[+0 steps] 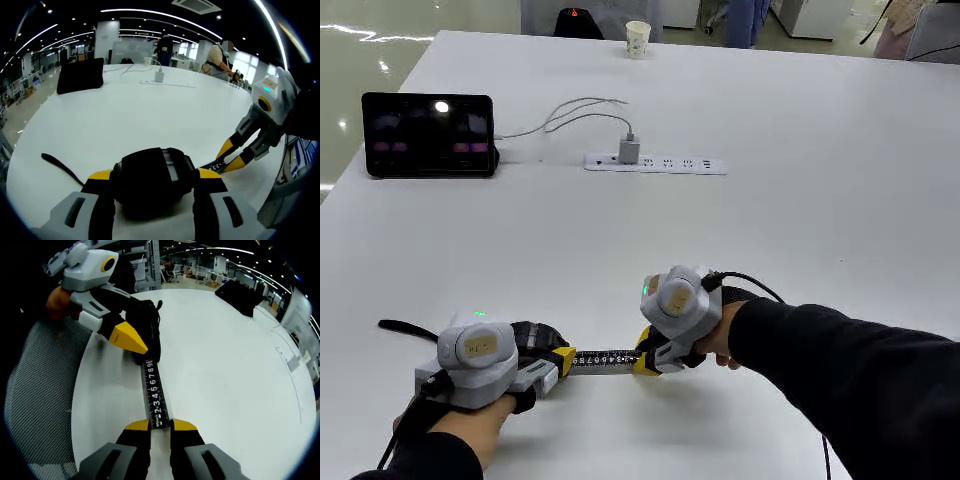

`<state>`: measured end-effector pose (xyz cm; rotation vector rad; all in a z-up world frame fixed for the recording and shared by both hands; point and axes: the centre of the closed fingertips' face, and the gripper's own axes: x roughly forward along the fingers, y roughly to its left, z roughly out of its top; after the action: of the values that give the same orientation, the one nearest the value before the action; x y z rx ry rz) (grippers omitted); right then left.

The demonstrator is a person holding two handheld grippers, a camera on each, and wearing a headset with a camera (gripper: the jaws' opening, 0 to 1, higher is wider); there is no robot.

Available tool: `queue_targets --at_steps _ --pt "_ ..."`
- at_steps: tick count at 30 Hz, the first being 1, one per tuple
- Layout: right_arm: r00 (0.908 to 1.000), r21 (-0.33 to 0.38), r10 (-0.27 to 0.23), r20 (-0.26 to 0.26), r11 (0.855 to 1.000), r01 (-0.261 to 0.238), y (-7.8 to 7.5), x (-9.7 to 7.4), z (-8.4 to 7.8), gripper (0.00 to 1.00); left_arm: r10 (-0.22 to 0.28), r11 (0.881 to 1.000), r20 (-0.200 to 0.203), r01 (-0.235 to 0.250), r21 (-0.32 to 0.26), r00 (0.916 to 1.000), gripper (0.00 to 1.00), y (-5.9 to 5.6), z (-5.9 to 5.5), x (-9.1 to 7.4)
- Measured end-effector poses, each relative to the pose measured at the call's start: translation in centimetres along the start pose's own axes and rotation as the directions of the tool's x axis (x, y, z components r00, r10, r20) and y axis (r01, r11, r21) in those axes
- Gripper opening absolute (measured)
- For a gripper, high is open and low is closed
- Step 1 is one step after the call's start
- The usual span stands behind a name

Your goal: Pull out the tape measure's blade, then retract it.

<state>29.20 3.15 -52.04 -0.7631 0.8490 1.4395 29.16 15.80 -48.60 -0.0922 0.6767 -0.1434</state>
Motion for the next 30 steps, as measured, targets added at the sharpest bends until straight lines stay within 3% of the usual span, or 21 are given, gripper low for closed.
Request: queue_targets --at_steps 21,30 --pt "0.9996 0.007 -0.001 0.026 1.000 0.001 0.2 0.9 1.1 0.11 0.001 1.000 -0.002 -0.001 -0.003 1.0000 0.58 0.1 0.0 0.1" --pt "0.9976 0.031 0.000 0.069 1.000 -0.003 0.3 1.3 1.9 0.11 0.000 1.000 -0.003 0.000 -0.003 1.0000 0.58 0.1 -0.1 0.1"
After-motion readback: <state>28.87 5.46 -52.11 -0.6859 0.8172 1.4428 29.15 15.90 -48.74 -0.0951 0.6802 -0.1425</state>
